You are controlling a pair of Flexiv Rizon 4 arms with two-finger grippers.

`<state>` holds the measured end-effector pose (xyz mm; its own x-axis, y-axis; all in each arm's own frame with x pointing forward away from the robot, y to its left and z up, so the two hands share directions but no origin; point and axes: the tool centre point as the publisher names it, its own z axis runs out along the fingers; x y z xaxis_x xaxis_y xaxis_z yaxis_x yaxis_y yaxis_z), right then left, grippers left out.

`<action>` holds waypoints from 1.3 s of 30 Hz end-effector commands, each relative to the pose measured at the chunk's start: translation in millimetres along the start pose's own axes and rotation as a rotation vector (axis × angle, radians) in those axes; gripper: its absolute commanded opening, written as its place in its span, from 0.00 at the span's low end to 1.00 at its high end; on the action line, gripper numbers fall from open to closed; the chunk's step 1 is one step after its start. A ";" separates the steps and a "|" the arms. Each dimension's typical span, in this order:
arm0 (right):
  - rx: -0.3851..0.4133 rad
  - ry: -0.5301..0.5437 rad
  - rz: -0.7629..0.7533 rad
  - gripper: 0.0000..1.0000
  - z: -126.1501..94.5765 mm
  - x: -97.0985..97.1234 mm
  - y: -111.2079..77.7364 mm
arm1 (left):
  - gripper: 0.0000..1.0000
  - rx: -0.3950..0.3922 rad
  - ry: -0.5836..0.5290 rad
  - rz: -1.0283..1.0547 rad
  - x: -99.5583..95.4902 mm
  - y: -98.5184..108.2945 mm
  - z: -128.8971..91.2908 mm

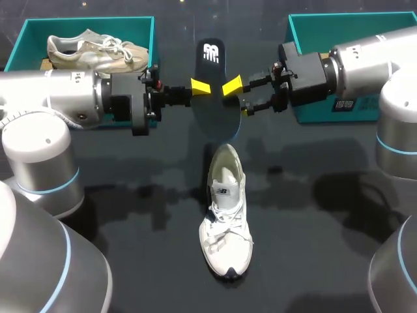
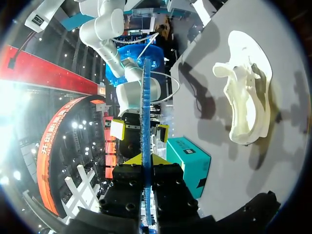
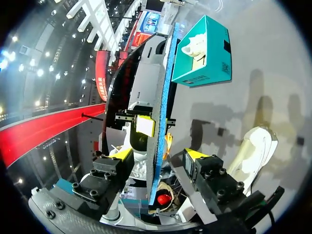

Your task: Take the shoe out of the shoebox, open the shoe tongue, remove and reinsert the insole, then place the shoe into the shoebox

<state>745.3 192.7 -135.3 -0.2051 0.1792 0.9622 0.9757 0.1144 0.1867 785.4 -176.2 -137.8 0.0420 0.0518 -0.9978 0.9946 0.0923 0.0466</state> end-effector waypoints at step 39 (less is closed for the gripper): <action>0.047 0.024 0.016 0.00 11.1 -10.7 2.2 | 0.00 -0.029 0.037 0.007 8.7 1.4 12.9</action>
<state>749.0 202.7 -147.4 -0.1875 0.1541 0.9701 0.9746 0.1522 0.1642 789.6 -185.6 -147.0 0.0496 0.0814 -0.9954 0.9926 0.1068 0.0582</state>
